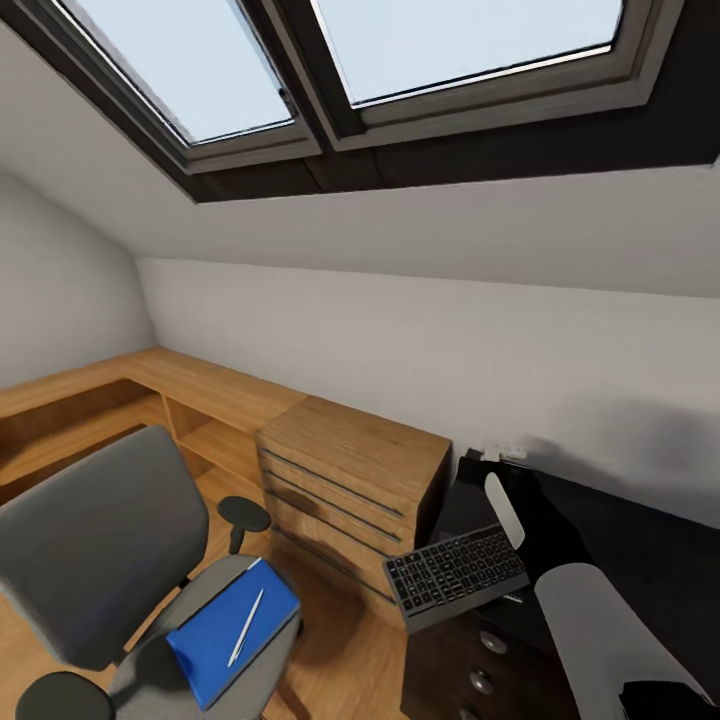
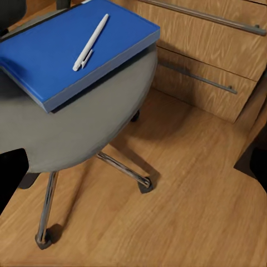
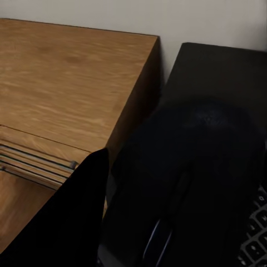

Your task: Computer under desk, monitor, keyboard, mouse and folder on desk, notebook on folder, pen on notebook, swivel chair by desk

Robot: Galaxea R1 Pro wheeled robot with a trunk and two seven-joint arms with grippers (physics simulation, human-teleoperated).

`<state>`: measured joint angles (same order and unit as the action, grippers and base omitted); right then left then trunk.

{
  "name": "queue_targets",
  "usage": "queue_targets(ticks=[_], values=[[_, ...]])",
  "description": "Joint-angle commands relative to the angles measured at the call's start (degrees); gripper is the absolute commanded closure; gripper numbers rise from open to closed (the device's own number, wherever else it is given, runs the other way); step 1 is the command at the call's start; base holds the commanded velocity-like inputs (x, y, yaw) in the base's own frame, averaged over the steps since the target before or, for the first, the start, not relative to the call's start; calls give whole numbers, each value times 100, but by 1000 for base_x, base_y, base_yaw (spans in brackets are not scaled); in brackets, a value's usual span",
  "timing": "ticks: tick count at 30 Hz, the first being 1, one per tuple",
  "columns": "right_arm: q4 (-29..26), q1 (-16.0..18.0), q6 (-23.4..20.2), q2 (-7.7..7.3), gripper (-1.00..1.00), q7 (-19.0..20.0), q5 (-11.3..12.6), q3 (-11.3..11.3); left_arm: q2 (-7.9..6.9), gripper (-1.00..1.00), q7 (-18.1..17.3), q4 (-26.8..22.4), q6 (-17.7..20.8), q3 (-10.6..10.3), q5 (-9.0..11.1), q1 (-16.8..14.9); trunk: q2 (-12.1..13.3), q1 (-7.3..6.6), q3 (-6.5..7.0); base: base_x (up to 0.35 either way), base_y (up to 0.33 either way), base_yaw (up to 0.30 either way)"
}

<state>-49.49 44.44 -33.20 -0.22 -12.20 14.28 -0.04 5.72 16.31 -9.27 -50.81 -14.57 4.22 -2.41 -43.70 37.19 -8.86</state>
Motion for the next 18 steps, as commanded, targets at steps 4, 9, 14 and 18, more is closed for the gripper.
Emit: queue_targets(ticks=[4, 9, 14, 18], values=[[-8, 4, -12, -7, 100, -38, 66, 4, -1, -100, 23, 4, -20, -53, 44, -5, -7, 1, -9, 43, 0, 29], [2, 4, -11, -5, 100, -30, 55, 4, 3, -100, 16, 4, -24, -54, 39, -5, -7, 1, -9, 230, 0, 5], [25, 3, -53, -31, 100, 8, 43, 35, 8, -100, 13, 4, -21, -54, 36, -5, -7, 1, -9, 55, 0, 0], [26, -6, -58, -45, 100, 25, 29, 95, 8, -100, 13, 4, -26, -54, 35, -5, -7, 1, -9, 0, 0, 0]])
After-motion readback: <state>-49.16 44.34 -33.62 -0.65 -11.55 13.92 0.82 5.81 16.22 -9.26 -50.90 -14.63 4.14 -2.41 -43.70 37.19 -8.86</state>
